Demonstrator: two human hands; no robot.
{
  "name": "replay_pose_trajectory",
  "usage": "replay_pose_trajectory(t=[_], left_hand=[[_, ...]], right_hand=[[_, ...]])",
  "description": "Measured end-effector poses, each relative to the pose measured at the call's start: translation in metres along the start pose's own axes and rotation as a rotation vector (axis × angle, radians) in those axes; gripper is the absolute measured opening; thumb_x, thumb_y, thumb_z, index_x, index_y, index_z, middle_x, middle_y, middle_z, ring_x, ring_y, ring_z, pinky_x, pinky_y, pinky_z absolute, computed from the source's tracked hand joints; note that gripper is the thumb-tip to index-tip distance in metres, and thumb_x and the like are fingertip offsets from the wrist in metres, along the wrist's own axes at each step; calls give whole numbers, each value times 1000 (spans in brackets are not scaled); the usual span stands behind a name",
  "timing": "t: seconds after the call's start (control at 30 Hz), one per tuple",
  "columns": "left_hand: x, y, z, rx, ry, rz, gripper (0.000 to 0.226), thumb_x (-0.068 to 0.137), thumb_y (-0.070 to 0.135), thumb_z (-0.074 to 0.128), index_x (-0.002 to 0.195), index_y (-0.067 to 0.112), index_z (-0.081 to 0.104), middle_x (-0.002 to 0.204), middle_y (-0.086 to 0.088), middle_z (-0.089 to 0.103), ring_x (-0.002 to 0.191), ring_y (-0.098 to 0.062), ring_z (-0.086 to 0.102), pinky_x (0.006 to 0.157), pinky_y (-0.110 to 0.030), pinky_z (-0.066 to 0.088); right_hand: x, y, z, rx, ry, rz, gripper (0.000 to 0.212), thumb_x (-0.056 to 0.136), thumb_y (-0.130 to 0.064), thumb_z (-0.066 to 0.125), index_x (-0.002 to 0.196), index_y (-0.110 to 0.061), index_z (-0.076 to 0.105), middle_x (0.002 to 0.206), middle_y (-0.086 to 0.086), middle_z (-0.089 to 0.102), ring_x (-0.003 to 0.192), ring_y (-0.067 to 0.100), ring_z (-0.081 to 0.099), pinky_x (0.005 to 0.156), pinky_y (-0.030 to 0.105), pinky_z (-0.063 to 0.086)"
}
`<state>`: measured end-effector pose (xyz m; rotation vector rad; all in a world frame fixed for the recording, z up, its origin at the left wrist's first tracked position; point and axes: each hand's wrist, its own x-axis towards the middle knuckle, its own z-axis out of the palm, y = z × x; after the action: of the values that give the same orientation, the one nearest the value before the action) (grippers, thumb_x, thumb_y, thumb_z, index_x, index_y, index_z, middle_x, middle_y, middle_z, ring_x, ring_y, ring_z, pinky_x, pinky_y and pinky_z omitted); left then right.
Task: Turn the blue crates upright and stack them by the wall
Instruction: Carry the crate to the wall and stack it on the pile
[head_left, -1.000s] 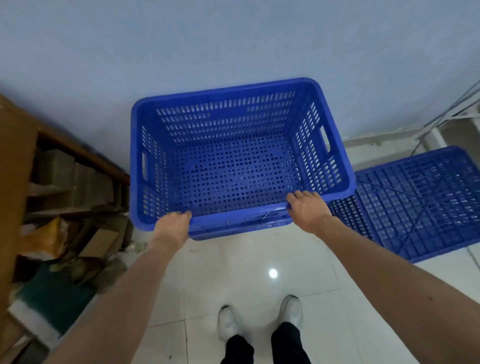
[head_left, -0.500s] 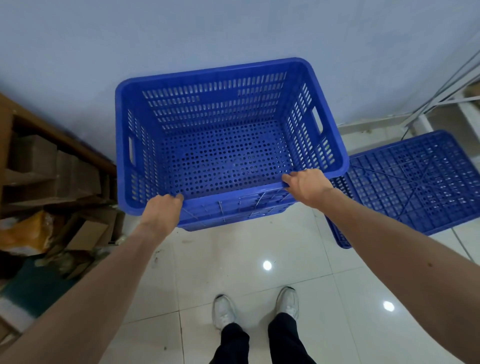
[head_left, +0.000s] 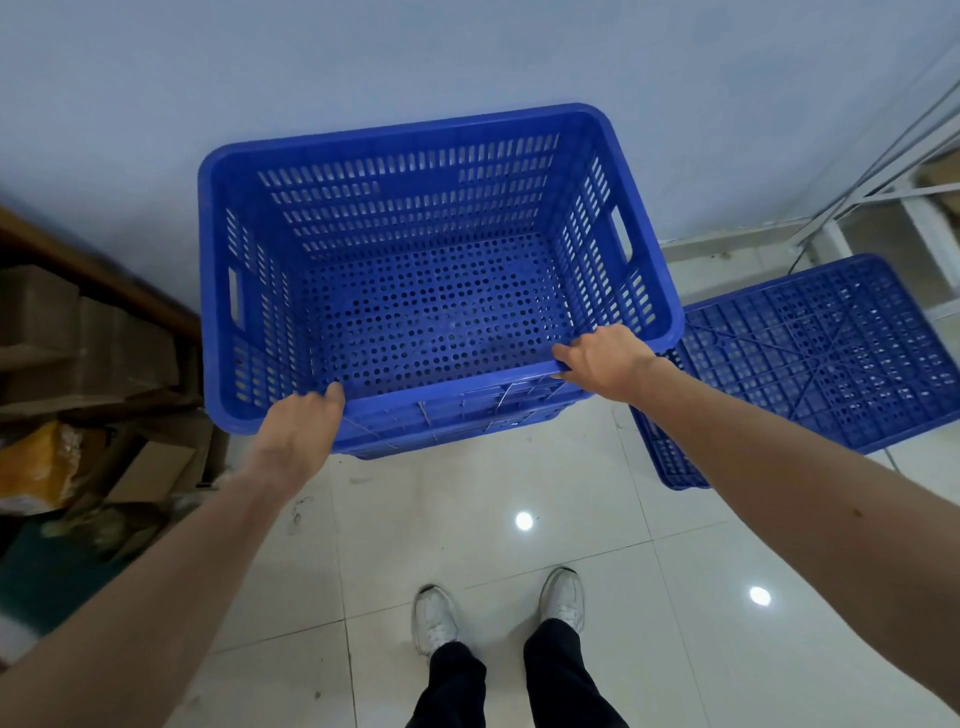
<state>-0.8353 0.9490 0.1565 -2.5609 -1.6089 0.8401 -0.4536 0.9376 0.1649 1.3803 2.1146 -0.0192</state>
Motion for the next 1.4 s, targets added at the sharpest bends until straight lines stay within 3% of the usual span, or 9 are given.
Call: replay_pose_trajectory(t=[0.27,0.57,0.8,1.03,1.1,1.17,1.27,1.33,1.4], left_hand=[[-5,-3,7,-43,72,-40,44,81,4,64,120,12,43,105,-7,60,94,-26,63,78,-38,55],[-9,0,3,30,10,-50,47,87,12,59,128,13,35,100,0,63,84,-19,68,68,-33,53],[-10,2,-2,21,-26,-41,53,87,15,63,131,12,33,104,-1,62,87,-19,68,69,-32,54],[-10,8,4,-29,-33,-155,52,83,12,64,127,13,36,107,-5,63,98,-24,64,90,-39,52],[-10,11,5,-37,-25,-182,46,85,13,59,126,13,38,111,-8,61,103,-26,62,94,-41,51],[-14,14,3,-82,-55,-203,53,86,18,56,134,11,35,128,-13,53,118,-29,54,104,-45,43],[-25,20,0,-146,-128,-192,82,92,29,51,156,10,3,163,-18,10,147,-33,22,117,-48,24],[-35,23,-9,-191,-184,-149,90,94,35,48,156,14,-14,165,-13,-9,152,-31,6,120,-47,20],[-47,25,-19,-239,-250,-92,92,95,41,48,155,20,-19,165,-9,-16,153,-31,-2,121,-47,18]], right_hand=[[-4,14,9,37,-21,4,44,104,-48,29,128,-15,46,94,5,69,78,26,67,61,35,46],[-10,5,5,-13,-35,35,40,107,-41,28,129,-13,45,92,5,68,64,24,53,56,35,41],[-5,13,11,15,-22,13,44,106,-43,29,139,-17,40,97,5,70,79,27,67,60,37,47],[-9,3,15,67,-19,96,46,105,-47,28,134,-14,41,99,5,67,82,27,67,60,36,46],[-11,-7,18,132,-21,179,42,105,-43,30,131,-13,41,109,7,64,93,28,66,72,38,48],[-16,-20,16,173,-32,272,33,104,-35,35,125,-11,42,116,9,58,103,29,59,91,40,46],[-28,-41,5,212,-26,334,37,96,-23,39,130,-8,39,125,11,50,114,29,49,104,41,37],[-44,-51,-7,287,-28,332,55,95,-21,38,146,-3,26,145,16,37,133,32,36,112,43,31],[-63,-58,-22,365,-98,305,66,98,-23,34,155,-4,9,162,15,11,149,32,15,120,44,20]])
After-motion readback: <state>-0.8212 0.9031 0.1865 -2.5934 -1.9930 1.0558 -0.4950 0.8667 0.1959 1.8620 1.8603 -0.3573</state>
